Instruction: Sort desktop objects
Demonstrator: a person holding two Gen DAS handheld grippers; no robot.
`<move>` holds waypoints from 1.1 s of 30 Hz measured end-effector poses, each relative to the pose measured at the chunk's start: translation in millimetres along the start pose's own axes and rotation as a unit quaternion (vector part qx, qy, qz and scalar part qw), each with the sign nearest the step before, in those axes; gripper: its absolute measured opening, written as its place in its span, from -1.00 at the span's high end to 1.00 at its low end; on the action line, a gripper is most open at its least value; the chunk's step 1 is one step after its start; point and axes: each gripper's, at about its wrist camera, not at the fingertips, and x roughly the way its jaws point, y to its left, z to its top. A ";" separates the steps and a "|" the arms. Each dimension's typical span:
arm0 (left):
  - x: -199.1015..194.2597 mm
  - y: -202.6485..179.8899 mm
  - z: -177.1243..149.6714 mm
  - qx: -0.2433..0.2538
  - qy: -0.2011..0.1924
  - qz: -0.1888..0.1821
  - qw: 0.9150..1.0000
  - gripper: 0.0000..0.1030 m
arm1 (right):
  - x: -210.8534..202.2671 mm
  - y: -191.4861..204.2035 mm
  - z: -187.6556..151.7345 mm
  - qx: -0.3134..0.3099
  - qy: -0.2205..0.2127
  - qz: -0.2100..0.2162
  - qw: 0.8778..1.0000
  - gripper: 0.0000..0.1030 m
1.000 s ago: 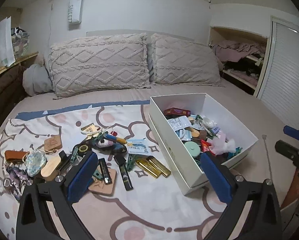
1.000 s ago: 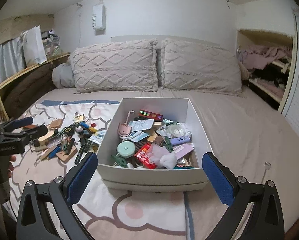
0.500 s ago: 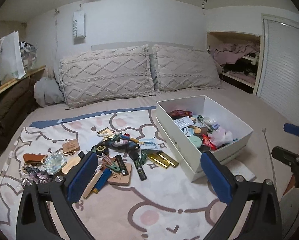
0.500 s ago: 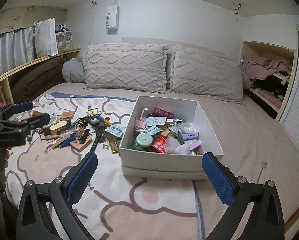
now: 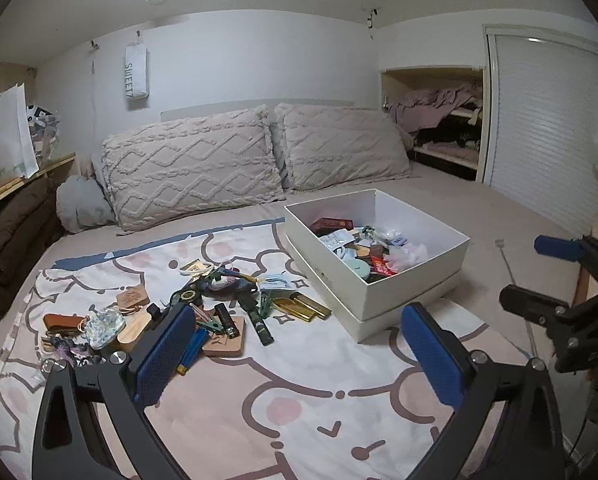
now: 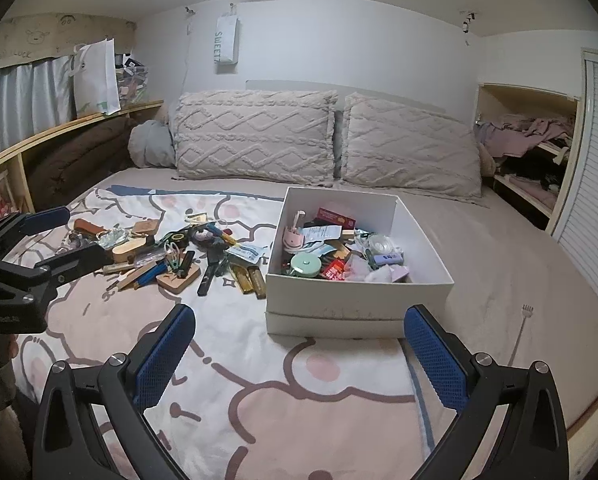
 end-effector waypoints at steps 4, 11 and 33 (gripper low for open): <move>-6.5 6.1 -9.0 -0.014 -0.005 -0.018 1.000 -1.00 | -4.0 5.6 -8.0 0.002 -0.005 -0.007 1.000 -1.00; -16.7 12.7 -22.7 -0.026 -0.018 -0.013 0.999 -1.00 | -7.0 15.4 -20.6 0.014 -0.004 -0.010 1.000 -1.00; -15.9 11.5 -43.2 -0.014 -0.009 -0.027 1.000 -1.00 | -17.4 24.0 -36.4 0.041 -0.005 -0.034 0.999 -1.00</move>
